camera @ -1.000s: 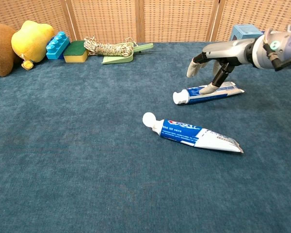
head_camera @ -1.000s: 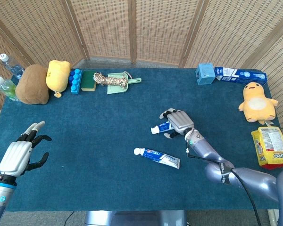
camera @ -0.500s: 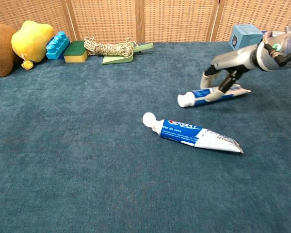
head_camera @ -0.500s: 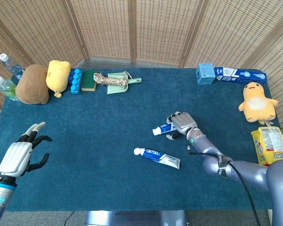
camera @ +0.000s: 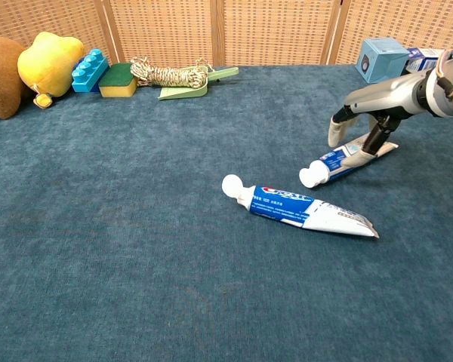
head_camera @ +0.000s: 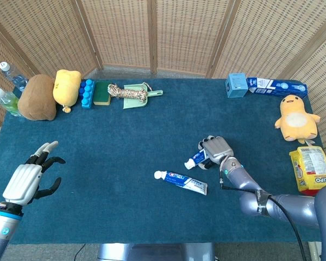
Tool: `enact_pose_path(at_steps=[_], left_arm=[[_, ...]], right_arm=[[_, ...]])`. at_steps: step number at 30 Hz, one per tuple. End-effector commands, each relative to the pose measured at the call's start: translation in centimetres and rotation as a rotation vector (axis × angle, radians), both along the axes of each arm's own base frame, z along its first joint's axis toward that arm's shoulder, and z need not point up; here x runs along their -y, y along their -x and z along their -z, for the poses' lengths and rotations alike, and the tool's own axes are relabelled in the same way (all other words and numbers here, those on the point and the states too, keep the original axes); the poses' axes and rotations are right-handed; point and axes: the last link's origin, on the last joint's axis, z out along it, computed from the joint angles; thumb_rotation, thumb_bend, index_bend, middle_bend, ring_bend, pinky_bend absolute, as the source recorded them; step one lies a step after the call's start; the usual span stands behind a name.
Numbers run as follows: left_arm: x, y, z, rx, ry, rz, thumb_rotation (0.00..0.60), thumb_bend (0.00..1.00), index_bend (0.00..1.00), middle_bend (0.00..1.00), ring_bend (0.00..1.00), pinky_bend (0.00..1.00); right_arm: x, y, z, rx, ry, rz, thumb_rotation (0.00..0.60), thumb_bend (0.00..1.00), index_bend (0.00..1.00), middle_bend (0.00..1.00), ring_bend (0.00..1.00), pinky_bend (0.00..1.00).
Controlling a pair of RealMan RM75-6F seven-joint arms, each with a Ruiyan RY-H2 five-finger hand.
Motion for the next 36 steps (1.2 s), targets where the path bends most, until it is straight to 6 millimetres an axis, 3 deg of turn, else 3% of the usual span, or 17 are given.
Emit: enact_pose_path(at_steps=[1,7,19,36], left_arm=[[0.2,0.1,-0.2,0.002,-0.004,-0.007,0.6,0.38,0.31,0.02,0.0,0.17],[0.4,0.2,-0.3,0.006,-0.005,-0.012,0.6,0.38,0.31,0.02,0.0,0.17],[0.6,-0.1,-0.5,0.017,0.012,-0.012,0.6,0.38,0.31,0.02,0.0,0.17],[0.7,0.0,-0.8,0.026,0.008,-0.013,0.6,0.38,0.31,0.01,0.0,0.17]], right_arm=[[0.0,0.6,-0.1,0.019,0.026,-0.055,0.584,0.28,0.22,0.22,0.12,0.26],[0.0,1.3,-0.1,0.017,0.042,-0.122,0.6,0.13,0.2,0.22,0.11,0.26],[0.3,1.4,1.0,-0.003,0.04,-0.206,0.6,0.1,0.24,0.23,0.13,0.26],[0.5,0.1,2.6,-0.026,0.011,-0.23,0.6,0.22,0.38,0.24,0.14,0.26]])
